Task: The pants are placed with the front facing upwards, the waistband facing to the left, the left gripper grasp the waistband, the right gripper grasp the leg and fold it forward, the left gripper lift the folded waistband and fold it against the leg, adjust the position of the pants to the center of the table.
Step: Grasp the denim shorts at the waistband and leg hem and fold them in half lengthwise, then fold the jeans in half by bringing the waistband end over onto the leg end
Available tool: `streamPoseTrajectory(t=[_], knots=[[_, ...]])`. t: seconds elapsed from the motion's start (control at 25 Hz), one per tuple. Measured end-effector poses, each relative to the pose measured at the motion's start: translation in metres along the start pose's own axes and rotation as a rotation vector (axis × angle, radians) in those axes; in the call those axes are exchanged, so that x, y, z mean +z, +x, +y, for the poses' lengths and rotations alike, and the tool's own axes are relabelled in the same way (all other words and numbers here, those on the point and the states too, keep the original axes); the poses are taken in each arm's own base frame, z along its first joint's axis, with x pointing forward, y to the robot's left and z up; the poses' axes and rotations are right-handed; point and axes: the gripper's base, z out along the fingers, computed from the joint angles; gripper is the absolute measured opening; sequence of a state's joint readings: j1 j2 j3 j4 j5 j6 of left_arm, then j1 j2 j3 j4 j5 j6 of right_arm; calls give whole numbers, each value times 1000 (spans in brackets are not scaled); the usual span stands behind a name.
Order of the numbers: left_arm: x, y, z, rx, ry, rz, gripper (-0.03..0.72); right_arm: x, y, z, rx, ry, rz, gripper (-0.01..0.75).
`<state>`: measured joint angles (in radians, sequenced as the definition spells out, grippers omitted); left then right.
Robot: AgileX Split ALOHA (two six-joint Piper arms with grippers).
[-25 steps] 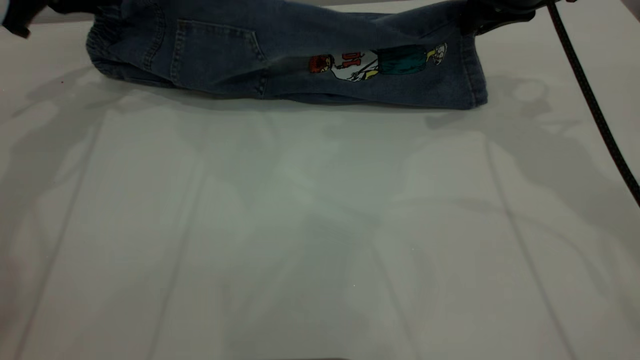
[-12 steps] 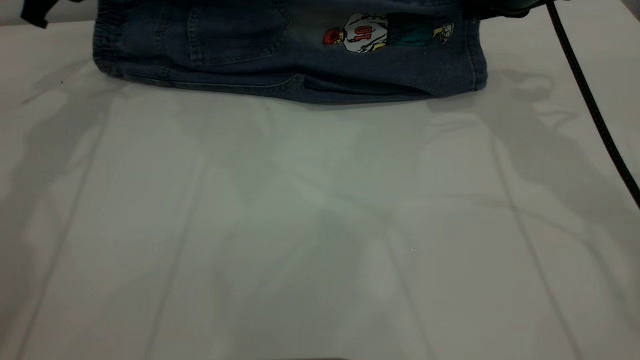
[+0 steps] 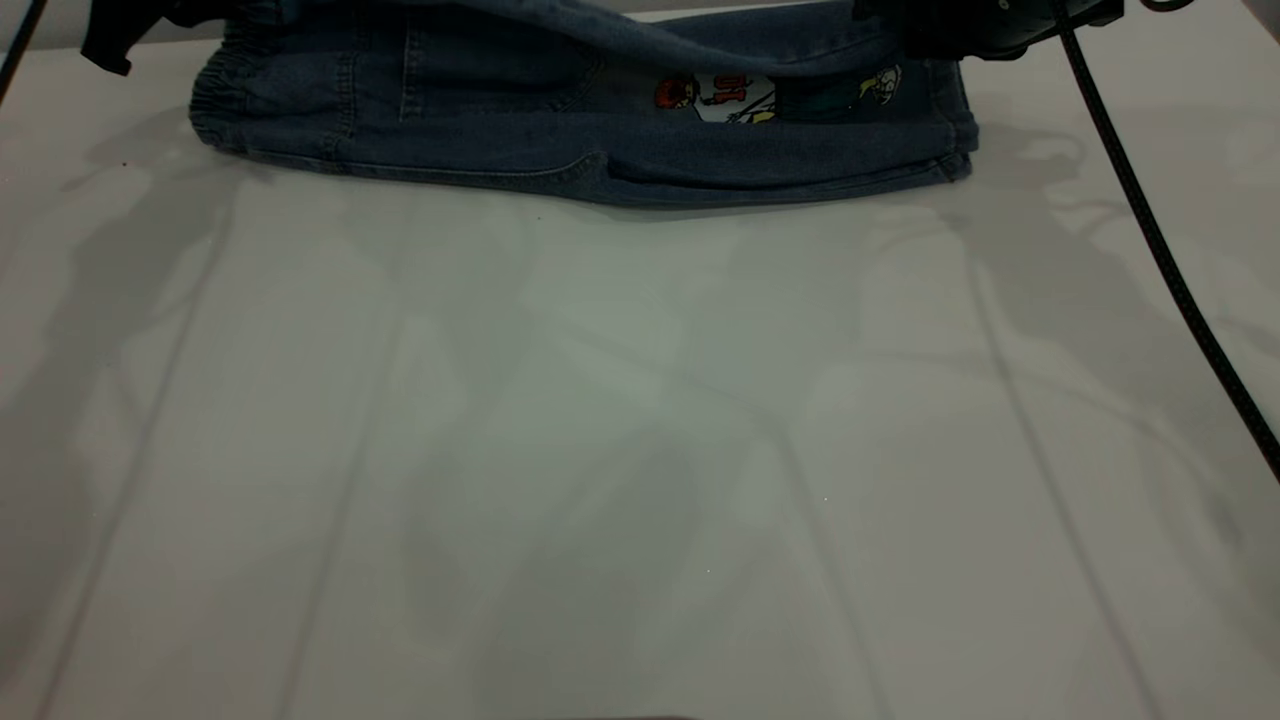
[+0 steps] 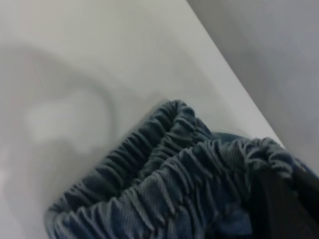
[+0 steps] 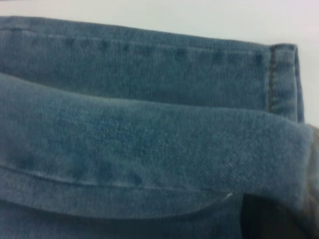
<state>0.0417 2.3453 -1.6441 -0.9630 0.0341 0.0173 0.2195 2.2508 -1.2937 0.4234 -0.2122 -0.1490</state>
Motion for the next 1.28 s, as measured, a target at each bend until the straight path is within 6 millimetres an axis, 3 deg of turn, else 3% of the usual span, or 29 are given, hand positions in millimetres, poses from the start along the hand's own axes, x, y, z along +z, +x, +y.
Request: streamPoseTrajectory(t=[0.12, 0.24, 0.4, 0.52, 0.68, 0.96, 1.12, 1.28], knots=[[0, -2, -1, 73, 2, -18, 55, 0, 0, 0, 0, 1, -4, 111], [0, -3, -4, 155, 7, -32, 97, 0, 0, 0, 0, 1, -5, 230], [0, -3, -5, 275, 6, -38, 218, 0, 2, 0, 4, -2, 18, 412], [0, -3, -5, 387, 7, -35, 326, 0, 4, 1, 5, -7, 48, 497], [-2, -3, -17, 516, 55, 22, 412, -7, -1, 3, 6, -21, 69, 526], [-10, 5, -37, 727, 192, 216, 427, -26, -9, 10, -44, -69, 178, 529], [-14, 4, -32, 861, 191, 318, 427, -31, -2, 12, -70, -92, 276, 529], [-20, -11, -19, 925, 138, 425, 427, -33, 3, 13, -92, -107, 339, 529]])
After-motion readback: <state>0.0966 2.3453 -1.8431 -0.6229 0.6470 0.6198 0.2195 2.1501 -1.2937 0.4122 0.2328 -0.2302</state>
